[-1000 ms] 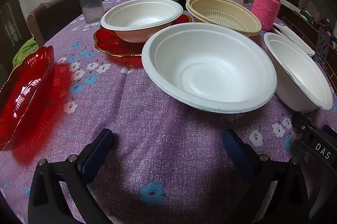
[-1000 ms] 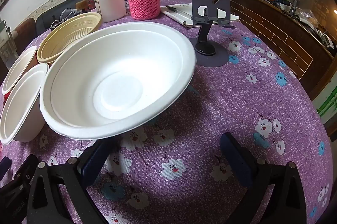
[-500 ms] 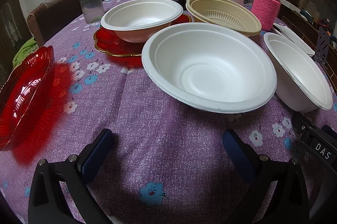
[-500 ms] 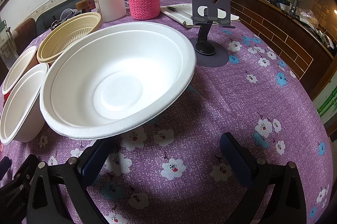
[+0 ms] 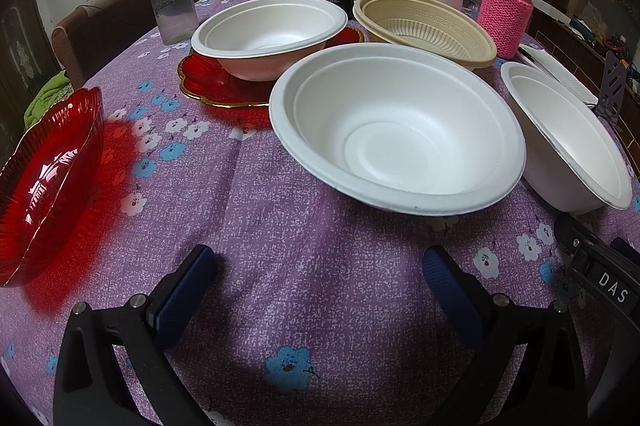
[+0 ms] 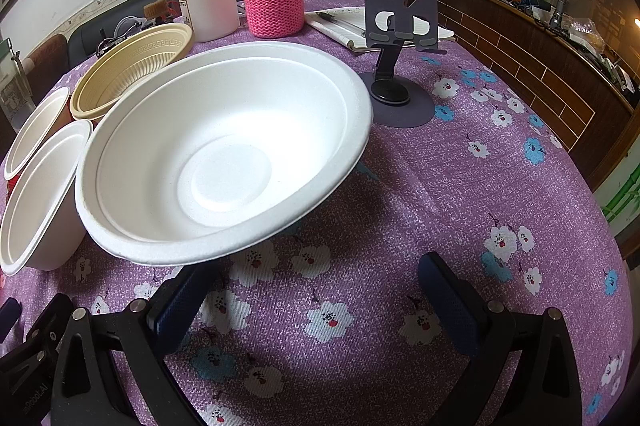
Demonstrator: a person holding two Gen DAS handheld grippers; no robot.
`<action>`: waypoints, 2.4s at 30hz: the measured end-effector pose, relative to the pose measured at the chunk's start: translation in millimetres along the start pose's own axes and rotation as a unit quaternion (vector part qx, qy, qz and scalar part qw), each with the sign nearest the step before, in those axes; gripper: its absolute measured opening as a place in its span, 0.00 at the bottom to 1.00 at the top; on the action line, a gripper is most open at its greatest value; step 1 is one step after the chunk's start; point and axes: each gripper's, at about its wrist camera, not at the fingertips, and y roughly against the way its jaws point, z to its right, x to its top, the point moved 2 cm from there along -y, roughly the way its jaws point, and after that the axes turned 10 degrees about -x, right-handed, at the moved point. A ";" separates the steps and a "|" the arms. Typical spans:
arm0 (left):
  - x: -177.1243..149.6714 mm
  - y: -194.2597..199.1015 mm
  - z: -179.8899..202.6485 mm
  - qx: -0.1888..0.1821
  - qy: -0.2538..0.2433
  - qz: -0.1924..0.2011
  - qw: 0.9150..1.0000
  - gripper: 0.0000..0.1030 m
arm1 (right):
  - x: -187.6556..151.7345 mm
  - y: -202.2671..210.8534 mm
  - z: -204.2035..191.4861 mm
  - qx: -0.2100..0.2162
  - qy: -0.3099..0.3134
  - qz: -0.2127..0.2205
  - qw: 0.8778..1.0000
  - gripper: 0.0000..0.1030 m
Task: Organize plates and bowls
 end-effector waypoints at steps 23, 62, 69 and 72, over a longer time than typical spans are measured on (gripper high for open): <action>0.0 0.0 0.1 0.000 0.000 0.000 1.000 1.00 | 0.0 -0.1 0.0 0.000 0.000 0.000 1.000 0.99; -42.6 35.6 6.3 -0.034 -0.029 -0.047 0.998 1.00 | -10.6 8.6 2.7 0.008 0.018 -0.034 0.999 0.99; -57.8 141.5 -15.3 -0.070 -0.028 0.099 0.992 0.94 | -30.1 48.2 24.8 0.026 0.002 -0.001 1.000 0.99; -64.7 201.5 -28.4 -0.068 -0.041 0.143 0.986 0.94 | -40.7 100.3 44.8 0.045 -0.021 0.078 0.996 0.99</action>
